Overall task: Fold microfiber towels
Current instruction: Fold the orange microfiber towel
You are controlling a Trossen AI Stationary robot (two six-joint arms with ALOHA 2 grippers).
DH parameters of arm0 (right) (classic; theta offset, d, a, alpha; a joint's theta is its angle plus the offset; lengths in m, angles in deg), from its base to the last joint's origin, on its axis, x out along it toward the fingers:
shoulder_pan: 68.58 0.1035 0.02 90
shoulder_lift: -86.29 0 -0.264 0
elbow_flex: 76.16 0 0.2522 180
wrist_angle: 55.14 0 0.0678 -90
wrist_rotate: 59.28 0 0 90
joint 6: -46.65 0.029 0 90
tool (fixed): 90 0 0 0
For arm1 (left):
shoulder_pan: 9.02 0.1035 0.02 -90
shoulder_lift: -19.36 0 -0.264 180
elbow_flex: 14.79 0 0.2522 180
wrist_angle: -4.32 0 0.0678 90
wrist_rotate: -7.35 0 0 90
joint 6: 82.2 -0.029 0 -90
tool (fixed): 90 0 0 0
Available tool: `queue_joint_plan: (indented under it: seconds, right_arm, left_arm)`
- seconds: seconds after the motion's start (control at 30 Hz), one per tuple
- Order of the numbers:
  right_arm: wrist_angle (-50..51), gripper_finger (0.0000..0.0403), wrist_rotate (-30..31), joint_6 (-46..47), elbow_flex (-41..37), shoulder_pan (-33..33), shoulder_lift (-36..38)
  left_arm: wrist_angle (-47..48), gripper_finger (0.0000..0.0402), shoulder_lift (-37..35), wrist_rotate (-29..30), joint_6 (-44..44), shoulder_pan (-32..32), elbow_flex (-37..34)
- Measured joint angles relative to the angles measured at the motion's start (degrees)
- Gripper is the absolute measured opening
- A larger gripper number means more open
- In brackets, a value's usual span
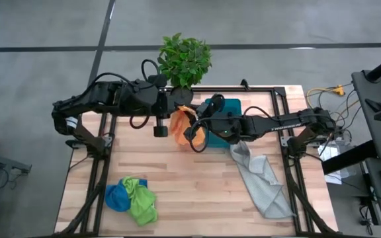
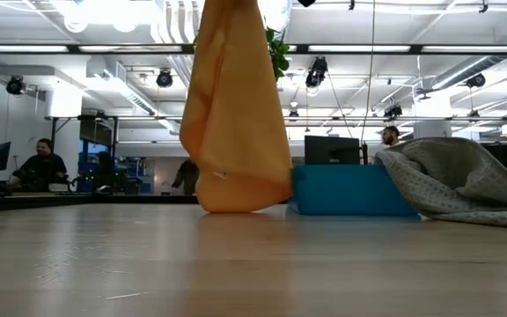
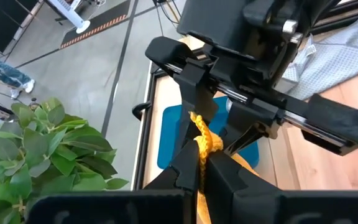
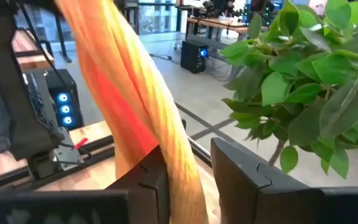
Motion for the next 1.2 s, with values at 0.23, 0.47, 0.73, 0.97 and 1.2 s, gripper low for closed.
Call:
queue_joint_plan:
  seconds: [0.23, 0.47, 0.73, 0.97, 1.2]
  right_arm:
    - [4.2, 0.0076, 0.1, 2.1, 0.0, 0.0, 0.0]
    - [5.4, 0.007, 0.1, 2.2, 0.0, -0.1, 0.0]
    - [-0.2, 0.0097, -0.1, -5.9, 0.5, 0.5, 0.7]
    - [-1.0, 0.0142, -5.1, -10.1, 2.6, 1.2, 0.7]
    - [-1.2, 0.0164, -4.8, -9.8, 2.9, 1.2, 0.7]
  left_arm:
    - [-0.4, 0.0, -1.9, 0.0, 3.3, 0.0, 0.0]
    - [-0.3, 0.0, -3.4, 0.0, 7.4, 0.0, 0.0]
    - [3.9, 0.0, -1.9, -0.8, 15.0, 1.4, -0.1]
    - [7.4, 0.0, -0.1, -5.1, 24.1, 4.3, -0.1]
    - [7.3, 0.0, 0.1, -7.9, 24.5, 4.7, -0.2]
